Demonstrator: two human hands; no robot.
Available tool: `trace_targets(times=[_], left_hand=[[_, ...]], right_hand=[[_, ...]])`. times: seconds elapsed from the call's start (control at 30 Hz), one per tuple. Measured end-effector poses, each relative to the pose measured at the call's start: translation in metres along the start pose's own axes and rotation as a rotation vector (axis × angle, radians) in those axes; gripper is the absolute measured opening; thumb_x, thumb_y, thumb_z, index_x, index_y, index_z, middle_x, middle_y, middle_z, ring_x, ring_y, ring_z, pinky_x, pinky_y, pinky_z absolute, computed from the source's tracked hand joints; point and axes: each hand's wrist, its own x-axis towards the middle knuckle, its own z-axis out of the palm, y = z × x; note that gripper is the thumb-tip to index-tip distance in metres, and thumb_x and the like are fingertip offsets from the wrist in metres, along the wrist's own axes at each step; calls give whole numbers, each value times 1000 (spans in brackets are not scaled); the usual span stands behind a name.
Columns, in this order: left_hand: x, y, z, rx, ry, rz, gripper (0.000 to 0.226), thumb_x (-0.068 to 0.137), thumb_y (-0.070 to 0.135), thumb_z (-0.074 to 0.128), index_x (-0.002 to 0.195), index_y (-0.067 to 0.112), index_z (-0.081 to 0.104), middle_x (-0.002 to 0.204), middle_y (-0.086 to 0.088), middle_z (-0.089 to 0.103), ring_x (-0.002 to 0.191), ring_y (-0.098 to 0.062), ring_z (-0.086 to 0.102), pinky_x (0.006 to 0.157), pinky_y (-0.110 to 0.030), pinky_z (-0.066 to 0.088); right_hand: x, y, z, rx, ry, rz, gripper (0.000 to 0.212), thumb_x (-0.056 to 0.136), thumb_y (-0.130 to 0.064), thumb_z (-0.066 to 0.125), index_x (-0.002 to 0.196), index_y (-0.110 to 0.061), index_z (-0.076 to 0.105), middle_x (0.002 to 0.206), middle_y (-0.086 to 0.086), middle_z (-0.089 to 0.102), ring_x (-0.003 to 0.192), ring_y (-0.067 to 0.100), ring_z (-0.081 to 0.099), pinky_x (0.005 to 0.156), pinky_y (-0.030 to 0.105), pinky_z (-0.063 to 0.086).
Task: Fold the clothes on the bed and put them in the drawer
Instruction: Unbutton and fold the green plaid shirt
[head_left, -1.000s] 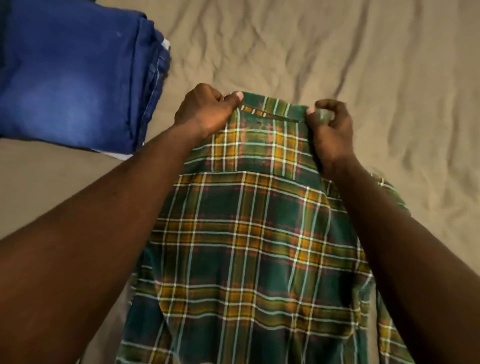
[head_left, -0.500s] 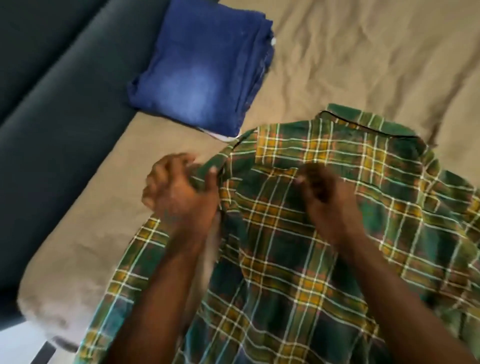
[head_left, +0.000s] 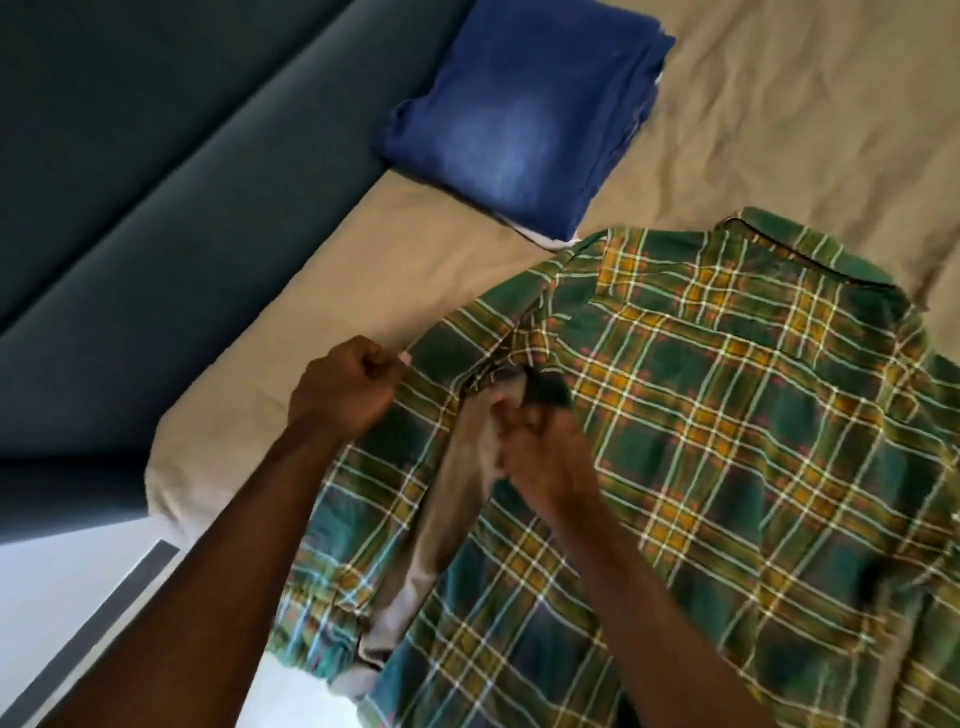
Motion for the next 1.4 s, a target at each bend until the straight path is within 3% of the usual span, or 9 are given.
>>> trace_targets(times=[0.17, 0.3, 0.4, 0.5, 0.67, 0.8, 0.97, 1.17, 1.4], left_hand=[[-39, -29, 14, -152, 163, -86, 37, 96, 50, 63, 123, 25, 63, 121, -7, 68, 113, -35, 63, 91, -38, 50], [-53, -45, 22, -389, 185, -249, 31, 100, 48, 59, 114, 23, 71, 113, -4, 72, 109, -33, 64, 89, -34, 47], [-61, -47, 24, -621, 109, -318, 28, 94, 47, 65, 93, 22, 78, 95, -7, 77, 95, -35, 71, 89, -48, 58], [-73, -39, 34, -536, 110, -281, 24, 73, 46, 66, 87, 29, 78, 92, -7, 77, 93, -35, 70, 88, -47, 58], [-120, 10, 71, -325, 71, -65, 39, 81, 61, 68, 97, 26, 69, 96, 2, 75, 97, -27, 71, 82, -35, 54], [-146, 35, 118, -33, -13, 87, 58, 76, 74, 66, 115, 31, 62, 119, 1, 69, 110, -33, 65, 95, -47, 51], [-164, 58, 146, 5, 42, 111, 54, 83, 48, 73, 131, 35, 52, 127, -2, 64, 117, -35, 61, 92, -47, 50], [-190, 27, 155, 184, 258, 312, 60, 74, 21, 81, 128, 23, 56, 120, -11, 50, 107, -39, 52, 83, -53, 50], [-235, -23, 127, 182, 219, 214, 38, 81, 13, 70, 116, 20, 57, 107, -13, 60, 87, -43, 65, 71, -50, 54]], right_hand=[[-23, -11, 85, -5, 21, 171, 42, 93, -51, 65, 118, -17, 64, 119, 9, 72, 114, 30, 66, 95, 34, 49], [-26, -1, 95, 536, -18, 204, 10, 95, -26, 69, 91, -17, 65, 80, 3, 67, 76, 20, 61, 71, 24, 49], [-43, -3, 52, 719, -37, 186, 33, 91, -45, 60, 116, -23, 62, 104, 4, 73, 96, 24, 70, 87, 40, 57], [-74, 6, -28, 673, 84, 108, 25, 104, -39, 56, 124, -27, 60, 112, 4, 73, 101, 27, 72, 85, 50, 60], [-111, 27, -194, 354, 396, 79, 9, 99, -37, 64, 101, -31, 71, 90, 2, 74, 67, 20, 71, 50, 26, 53], [-79, 85, -295, 19, 806, 108, 23, 78, -57, 63, 86, -36, 69, 102, 13, 74, 82, 32, 71, 78, 57, 60], [-38, 113, -300, -91, 905, 136, 48, 88, -48, 54, 125, -18, 58, 124, 17, 61, 117, 38, 59, 96, 57, 49], [-48, 129, -171, 533, 211, 336, 20, 102, -27, 58, 89, -13, 65, 86, 13, 70, 62, 22, 62, 56, 29, 49], [-80, 142, -98, 694, 75, 316, 19, 106, -24, 48, 97, -16, 63, 86, 4, 68, 67, 16, 64, 62, 27, 48]])
